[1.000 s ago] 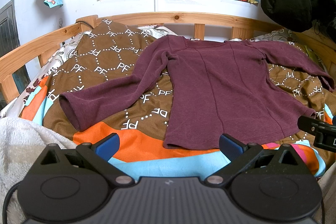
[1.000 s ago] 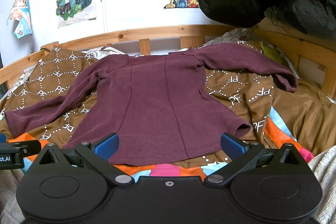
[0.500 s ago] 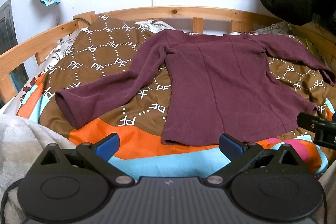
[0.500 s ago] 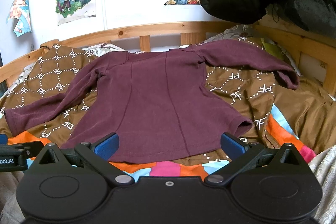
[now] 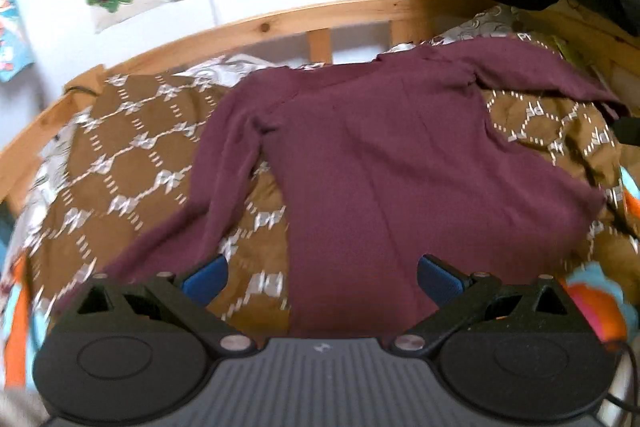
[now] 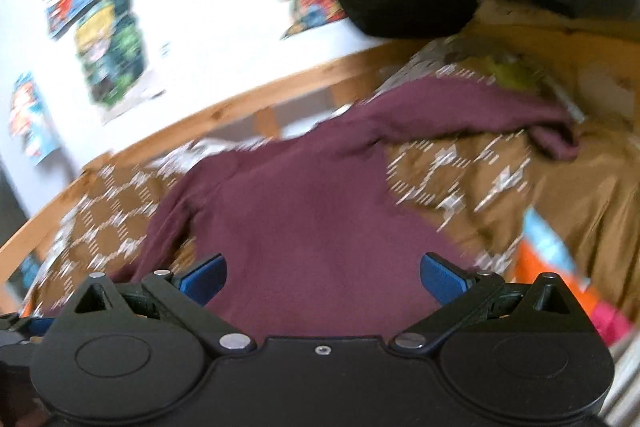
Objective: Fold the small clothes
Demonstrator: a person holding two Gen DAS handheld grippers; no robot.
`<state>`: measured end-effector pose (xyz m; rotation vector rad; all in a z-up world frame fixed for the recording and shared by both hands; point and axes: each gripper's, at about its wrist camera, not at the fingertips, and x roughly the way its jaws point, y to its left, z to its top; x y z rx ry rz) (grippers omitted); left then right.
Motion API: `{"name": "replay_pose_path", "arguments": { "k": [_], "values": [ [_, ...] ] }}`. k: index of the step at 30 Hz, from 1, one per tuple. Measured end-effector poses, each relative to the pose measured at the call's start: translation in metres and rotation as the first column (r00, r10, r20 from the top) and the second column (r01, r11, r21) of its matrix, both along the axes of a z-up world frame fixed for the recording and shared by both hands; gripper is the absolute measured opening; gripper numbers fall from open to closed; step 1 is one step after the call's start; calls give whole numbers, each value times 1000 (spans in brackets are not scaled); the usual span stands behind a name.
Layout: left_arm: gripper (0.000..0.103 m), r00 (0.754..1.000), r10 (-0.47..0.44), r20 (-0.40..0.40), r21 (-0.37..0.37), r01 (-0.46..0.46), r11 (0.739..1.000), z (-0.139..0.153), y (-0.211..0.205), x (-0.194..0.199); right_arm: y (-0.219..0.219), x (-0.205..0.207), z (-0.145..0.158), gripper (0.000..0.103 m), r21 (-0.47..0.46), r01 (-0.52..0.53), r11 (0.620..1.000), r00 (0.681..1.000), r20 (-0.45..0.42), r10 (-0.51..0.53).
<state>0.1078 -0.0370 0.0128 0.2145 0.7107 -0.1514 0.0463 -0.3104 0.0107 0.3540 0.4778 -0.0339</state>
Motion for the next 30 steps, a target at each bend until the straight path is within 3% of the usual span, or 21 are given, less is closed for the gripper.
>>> {"name": "replay_pose_path", "arguments": {
  "k": [3, 6, 9, 12, 15, 18, 23, 25, 28, 29, 30],
  "values": [
    [102, 1000, -22, -16, -39, 21, 999, -1, -8, 40, -32, 31, 0, 103, 49, 69, 996, 997, -23, -68],
    [102, 999, -35, 20, -51, 36, 998, -10, -18, 74, -71, 66, -4, 103, 129, 121, 984, 993, -20, -120],
    [102, 997, -50, 54, -32, 52, 998, -26, -36, 109, -108, 101, -11, 103, 149, 286, 946, 958, -33, -285],
    [102, 997, -58, 55, -3, 59, 998, -46, -45, 130, -150, 125, -25, 103, 254, 450, 856, 891, -71, -448],
    [102, 998, -63, -6, -35, 63, 997, -65, -37, 134, -186, 132, -42, 103, 391, 537, 748, 835, -116, -538],
    [102, 996, -29, -82, -94, 21, 995, -72, -25, 139, -204, 127, -52, 103, 467, 577, 670, 792, -120, -598],
    [102, 993, 28, -112, -191, -49, 980, -67, -4, 146, -221, 122, -59, 101, 569, 613, 549, 730, -141, -669],
    [102, 992, 56, -113, -199, -78, 977, -66, 4, 147, -224, 123, -60, 91, 586, 625, 515, 710, -154, -687],
    [102, 989, 92, -118, -204, -114, 972, -63, 14, 148, -217, 132, -56, 69, 549, 662, 510, 673, -137, -727],
    [102, 987, 105, -119, -202, -128, 971, -62, 16, 149, -214, 134, -53, 52, 520, 681, 517, 656, -119, -745],
    [102, 986, 118, -118, -197, -139, 970, -60, 17, 151, -213, 139, -49, 45, 475, 703, 530, 640, -97, -762]
  ]
}}
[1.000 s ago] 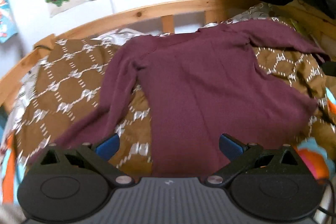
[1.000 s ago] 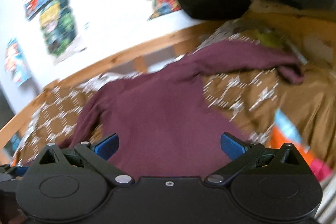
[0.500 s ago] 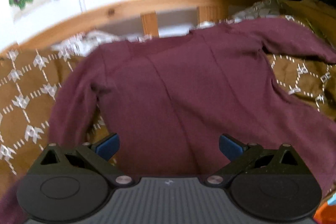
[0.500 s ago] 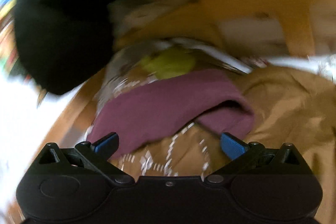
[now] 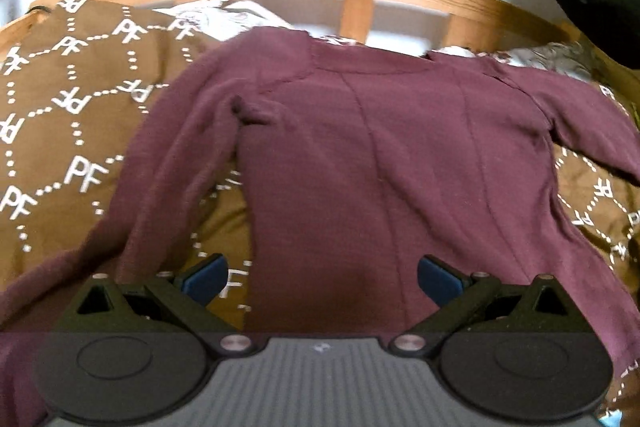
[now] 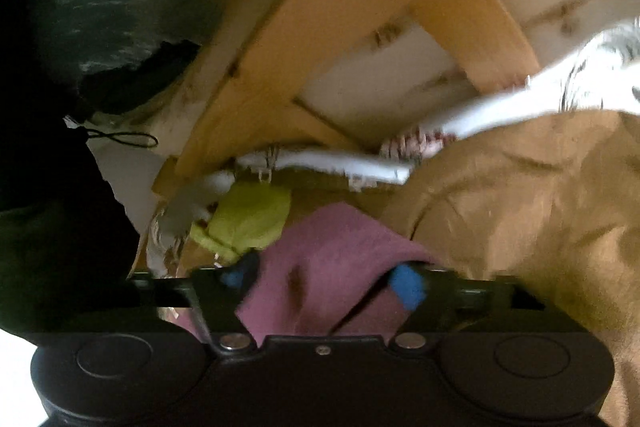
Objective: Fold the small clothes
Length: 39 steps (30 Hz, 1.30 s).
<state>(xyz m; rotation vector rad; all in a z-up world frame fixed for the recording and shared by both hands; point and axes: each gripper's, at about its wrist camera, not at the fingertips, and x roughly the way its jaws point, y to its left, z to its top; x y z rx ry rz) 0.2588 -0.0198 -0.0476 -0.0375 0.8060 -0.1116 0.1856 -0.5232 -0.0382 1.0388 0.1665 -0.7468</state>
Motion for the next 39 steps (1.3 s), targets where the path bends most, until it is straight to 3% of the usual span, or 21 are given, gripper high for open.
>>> {"name": "replay_pose_path", "arguments": {
  "k": [3, 5, 7, 9, 11, 13, 16, 18, 20, 22, 25, 28, 31, 33, 34, 36, 39],
  "values": [
    [102, 999, 28, 17, 16, -29, 999, 6, 5, 0, 11, 15, 16, 10, -216, 6, 976, 998, -60, -19],
    [102, 998, 45, 35, 18, -46, 999, 11, 7, 0, 27, 25, 28, 7, -368, -29, 929, 996, -88, -4],
    [102, 996, 70, 59, 15, -71, 997, 16, 11, -1, 58, 36, 40, 6, -559, -103, 822, 990, -136, 32],
    [102, 993, 92, 74, 5, -92, 996, 21, 16, 0, 101, 50, 48, 6, -743, -223, 631, 974, -203, 105],
    [102, 990, 112, 83, -14, -111, 994, 24, 21, 0, 150, 59, 47, 6, -865, -331, 378, 943, -284, 176],
    [102, 987, 130, 92, -55, -125, 991, 25, 28, -2, 198, 67, 35, 5, -897, -428, 111, 888, -394, 237],
    [102, 981, 174, 84, -129, -163, 978, 26, 41, -2, 263, 67, -1, 5, -807, -521, -277, 764, -586, 269],
    [102, 976, 205, 80, -170, -189, 967, 26, 49, -2, 289, 62, -27, 5, -713, -547, -439, 677, -685, 268],
    [102, 971, 228, 73, -198, -210, 957, 25, 56, -1, 307, 50, -48, 5, -621, -566, -542, 583, -767, 269],
    [102, 969, 237, 63, -212, -219, 952, 24, 59, 1, 316, 37, -64, 5, -551, -570, -609, 504, -820, 270],
    [102, 971, 232, 60, -208, -215, 954, 20, 59, 3, 321, 24, -73, 5, -480, -571, -666, 412, -869, 273],
    [102, 975, 215, 63, -202, -198, 959, 17, 56, 4, 331, 13, -74, 5, -421, -584, -694, 337, -904, 264],
    [102, 979, 192, 61, -216, -175, 960, 15, 54, 6, 335, 7, -73, 9, -402, -610, -683, 289, -915, 280],
    [102, 983, 169, 69, -247, -147, 958, 13, 52, 8, 333, 5, -70, 27, -399, -628, -668, 253, -916, 310],
    [102, 986, 151, 75, -270, -126, 955, 11, 51, 10, 333, 4, -70, 31, -395, -628, -670, 228, -917, 327],
    [102, 990, 109, 86, -315, -77, 946, 8, 49, 17, 332, 1, -70, 46, -372, -617, -693, 162, -922, 351],
    [102, 995, 59, 81, -324, -29, 946, 0, 43, 26, 328, -14, -65, 57, -364, -591, -720, 109, -920, 376]
  ]
}}
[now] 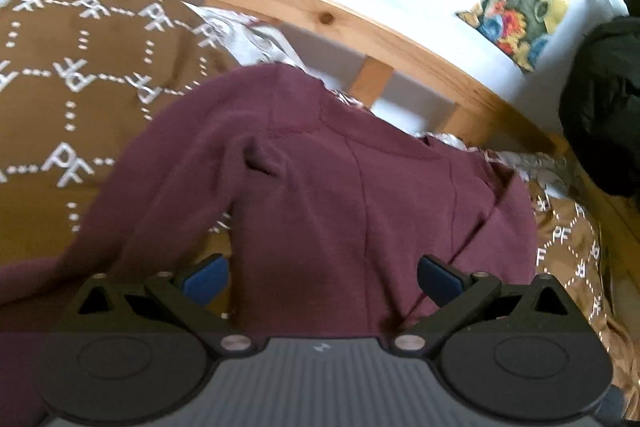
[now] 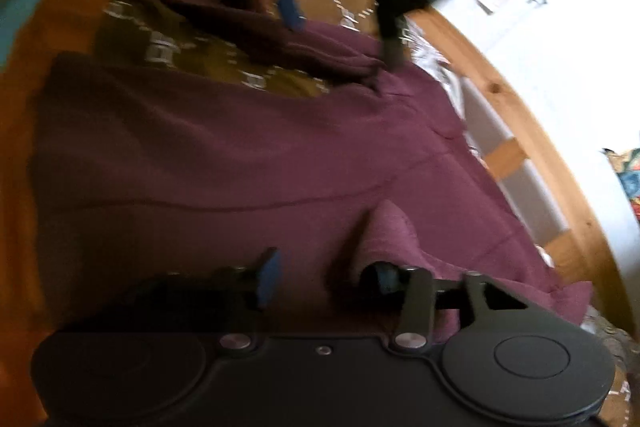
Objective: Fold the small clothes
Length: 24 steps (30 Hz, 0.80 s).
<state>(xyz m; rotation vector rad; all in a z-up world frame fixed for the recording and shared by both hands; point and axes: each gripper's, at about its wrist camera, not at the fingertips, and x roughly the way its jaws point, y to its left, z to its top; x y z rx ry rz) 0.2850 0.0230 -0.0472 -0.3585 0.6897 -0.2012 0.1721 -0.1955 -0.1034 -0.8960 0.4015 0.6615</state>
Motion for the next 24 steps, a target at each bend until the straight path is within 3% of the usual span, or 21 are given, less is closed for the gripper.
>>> {"name": "replay_pose_path", "arguments": {
  "k": [2, 4, 6, 8, 10, 13, 14, 16, 18, 21, 23, 24],
  "values": [
    [102, 1000, -5, -19, 12, 6, 1000, -6, -3, 3, 1, -11, 2, 62, -15, -36, 999, 999, 23, 36],
    [102, 999, -7, -54, 18, 8, 1000, -12, -5, 5, 8, -20, -5, 72, -94, -59, 994, 995, 72, 66],
    [102, 998, -14, -68, 23, 16, 1000, -15, -6, 5, 13, -16, -10, 74, -139, -27, 990, 997, 65, 36],
    [102, 998, -14, -63, 29, 16, 999, -14, -6, 2, 8, 3, 0, 75, -38, 71, 997, 996, -45, -73],
    [102, 999, -13, -53, 34, 15, 999, -12, -6, 1, -5, 22, 14, 75, 100, 199, 975, 966, -189, -177],
    [102, 998, -12, -58, 32, 14, 999, -12, -6, 1, -24, 39, 30, 73, 293, 338, 894, 911, -340, -233],
    [102, 998, -9, -59, 34, 11, 999, -11, -5, 0, -26, 41, 33, 67, 336, 356, 872, 904, -359, -232],
    [102, 998, -1, -56, 36, 3, 999, -10, -5, 0, -19, 39, 34, 47, 358, 340, 869, 922, -307, -234],
    [102, 999, 9, -50, 37, -7, 999, -9, -3, -1, -5, 26, 28, 23, 282, 255, 925, 962, -169, -213],
    [103, 999, 22, -46, 30, -21, 999, -7, 0, -2, 20, -1, 12, 20, 64, 43, 997, 998, 38, -46],
    [103, 998, 25, -49, 23, -24, 999, -7, 2, -3, 28, -16, 2, 19, -65, -53, 996, 995, 85, 59],
    [103, 998, 26, -50, 20, -25, 999, -7, 2, -3, 31, -19, 0, 26, -79, -71, 994, 995, 67, 76]
  ]
}}
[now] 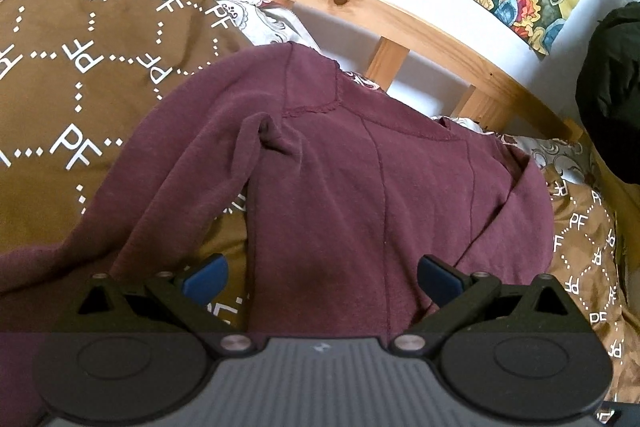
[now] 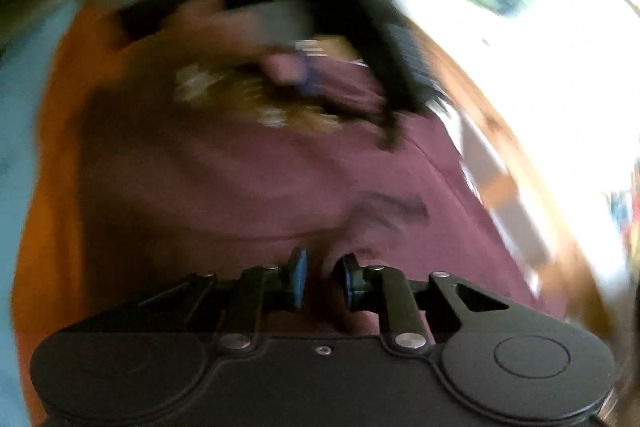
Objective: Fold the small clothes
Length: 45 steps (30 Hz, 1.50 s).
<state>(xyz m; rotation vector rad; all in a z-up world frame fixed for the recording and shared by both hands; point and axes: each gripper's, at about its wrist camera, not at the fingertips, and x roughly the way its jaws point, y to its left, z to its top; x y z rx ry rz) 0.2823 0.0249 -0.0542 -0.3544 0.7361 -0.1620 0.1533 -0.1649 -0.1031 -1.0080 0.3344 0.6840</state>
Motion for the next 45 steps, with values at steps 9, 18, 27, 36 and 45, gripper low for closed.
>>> {"name": "replay_pose_path", "arguments": {
  "k": [9, 18, 27, 36, 45],
  "values": [
    [102, 995, -85, -61, 30, 87, 996, -14, -23, -5, -63, 66, 40, 83, 327, 361, 874, 928, -34, -371],
    [102, 973, -178, -143, 305, 215, 928, -36, -68, -13, -147, 214, 60, 81, 553, 625, 551, 745, -212, -633],
    [102, 976, -178, -129, 267, 207, 941, -39, -64, -9, -170, 271, 72, 6, 514, 687, 513, 706, -308, -637],
    [102, 971, -207, -121, 356, 237, 904, -46, -77, -11, -201, 286, 62, 31, 543, 763, 350, 569, -309, -762],
    [102, 971, -204, -123, 323, 233, 917, -44, -74, -10, -197, 213, 43, 69, 550, 725, 415, 566, -132, -814]
  ]
}}
